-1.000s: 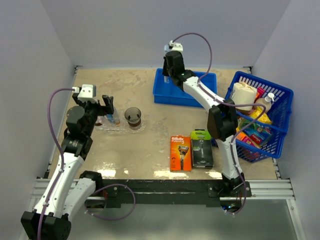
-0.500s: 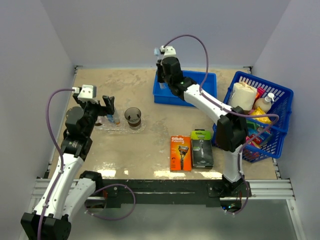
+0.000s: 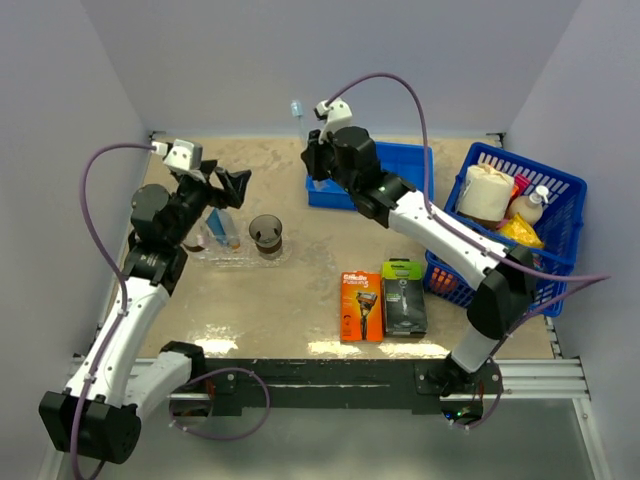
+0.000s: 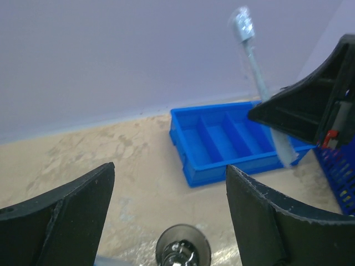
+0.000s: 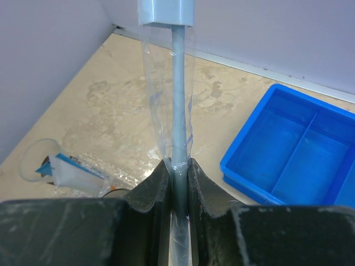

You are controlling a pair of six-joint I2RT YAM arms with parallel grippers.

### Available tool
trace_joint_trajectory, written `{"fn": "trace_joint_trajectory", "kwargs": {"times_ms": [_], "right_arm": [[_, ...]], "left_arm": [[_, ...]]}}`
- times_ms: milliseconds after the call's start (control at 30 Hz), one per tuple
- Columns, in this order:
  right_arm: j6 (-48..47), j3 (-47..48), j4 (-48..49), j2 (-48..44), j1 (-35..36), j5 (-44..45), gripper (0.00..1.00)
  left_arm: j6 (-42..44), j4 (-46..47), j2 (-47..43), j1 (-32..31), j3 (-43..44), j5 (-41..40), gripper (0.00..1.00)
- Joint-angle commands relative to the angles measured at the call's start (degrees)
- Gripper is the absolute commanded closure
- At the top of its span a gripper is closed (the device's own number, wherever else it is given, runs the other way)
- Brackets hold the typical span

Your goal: Prepare toiletry sets of a toothbrush and toothpaste on the tray

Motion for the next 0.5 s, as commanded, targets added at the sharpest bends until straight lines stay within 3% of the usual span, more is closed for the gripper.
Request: {"fn": "trace_joint_trajectory", "kwargs": {"times_ms": [0, 200, 467], "right_arm": [[0.96, -3.47, 3.69, -5.15, 1.7, -4.34, 0.97], [0.43, -8.74, 5.19, -9.45, 5.39, -6.89, 0.98], [1.13, -16.31, 9.67, -14.47, 6.45, -11.55, 0.98]], "left_arm": [[-3.84, 9.21, 0.77, -0.46, 2.55, 10.55, 0.15], [-7.97, 18.27, -1.07, -0.37, -4.48, 20.57, 0.12], [-12.9, 25.75, -0.72, -0.37, -7.22, 27.19, 0.11]]}}
